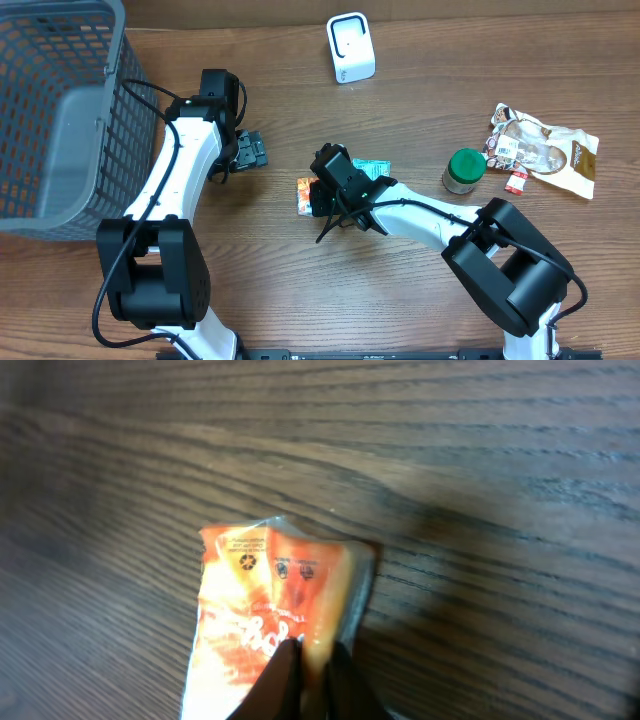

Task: Scan the item barcode
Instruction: 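Grasp the orange packet with the right gripper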

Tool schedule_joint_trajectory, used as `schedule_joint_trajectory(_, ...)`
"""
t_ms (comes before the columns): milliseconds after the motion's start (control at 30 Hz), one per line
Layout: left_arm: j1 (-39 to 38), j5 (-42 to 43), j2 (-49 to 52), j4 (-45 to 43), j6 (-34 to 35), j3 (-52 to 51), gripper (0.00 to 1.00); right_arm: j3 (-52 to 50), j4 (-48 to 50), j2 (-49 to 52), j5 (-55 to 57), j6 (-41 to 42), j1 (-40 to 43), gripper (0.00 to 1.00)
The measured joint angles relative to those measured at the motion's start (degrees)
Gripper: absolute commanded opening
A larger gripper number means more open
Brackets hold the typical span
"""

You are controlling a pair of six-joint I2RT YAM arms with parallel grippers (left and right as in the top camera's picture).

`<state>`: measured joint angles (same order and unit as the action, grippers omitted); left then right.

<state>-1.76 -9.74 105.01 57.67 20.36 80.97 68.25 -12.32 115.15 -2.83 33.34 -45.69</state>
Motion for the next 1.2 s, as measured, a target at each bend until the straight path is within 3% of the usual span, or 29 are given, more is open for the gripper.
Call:
schedule_joint_trajectory(833,0.0,0.02,0.0,0.0,0.02,0.0,1.0,0.63,-2.34,-0.31,-0.17,-2.12,0.22,0.04)
schedule_joint_trajectory(1200,0.0,0.02,0.0,-0.02,0.02,0.0,1.0,0.57,-8.33,-7.41,-0.09,-3.19,0.24,0.04)
